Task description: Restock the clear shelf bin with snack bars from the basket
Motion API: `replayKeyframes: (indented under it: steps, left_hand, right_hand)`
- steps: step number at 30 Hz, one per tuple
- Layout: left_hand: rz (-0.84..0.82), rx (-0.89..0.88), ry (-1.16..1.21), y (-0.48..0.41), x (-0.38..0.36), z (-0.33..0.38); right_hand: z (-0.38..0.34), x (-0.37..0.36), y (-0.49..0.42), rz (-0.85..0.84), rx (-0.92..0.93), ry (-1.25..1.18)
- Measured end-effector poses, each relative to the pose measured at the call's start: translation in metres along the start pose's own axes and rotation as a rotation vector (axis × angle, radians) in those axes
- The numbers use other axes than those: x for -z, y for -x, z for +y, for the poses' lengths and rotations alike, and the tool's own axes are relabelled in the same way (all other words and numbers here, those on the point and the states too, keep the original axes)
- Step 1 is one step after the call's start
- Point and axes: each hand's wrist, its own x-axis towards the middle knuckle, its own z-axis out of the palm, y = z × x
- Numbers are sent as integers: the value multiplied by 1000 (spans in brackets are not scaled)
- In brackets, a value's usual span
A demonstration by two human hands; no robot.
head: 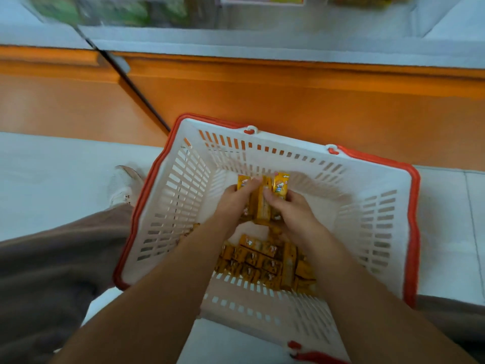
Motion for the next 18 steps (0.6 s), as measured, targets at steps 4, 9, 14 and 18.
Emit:
replayKeyframes:
  steps: [4, 9, 14, 18]
  left_hand:
    - [-50, -82, -20, 39, 2, 24]
    - [-45, -168, -33, 95, 15, 69]
    - [-19, -378, -96, 153, 30, 121]
    - [-84, -551, -157, 203, 35, 168]
  right_hand:
    - [-30, -9, 28, 7, 79, -3]
    - [-72, -25, 68, -166, 66, -49]
    - [-136, -38, 120, -256, 139, -45]
    - [-196, -47, 166, -278, 245, -56]
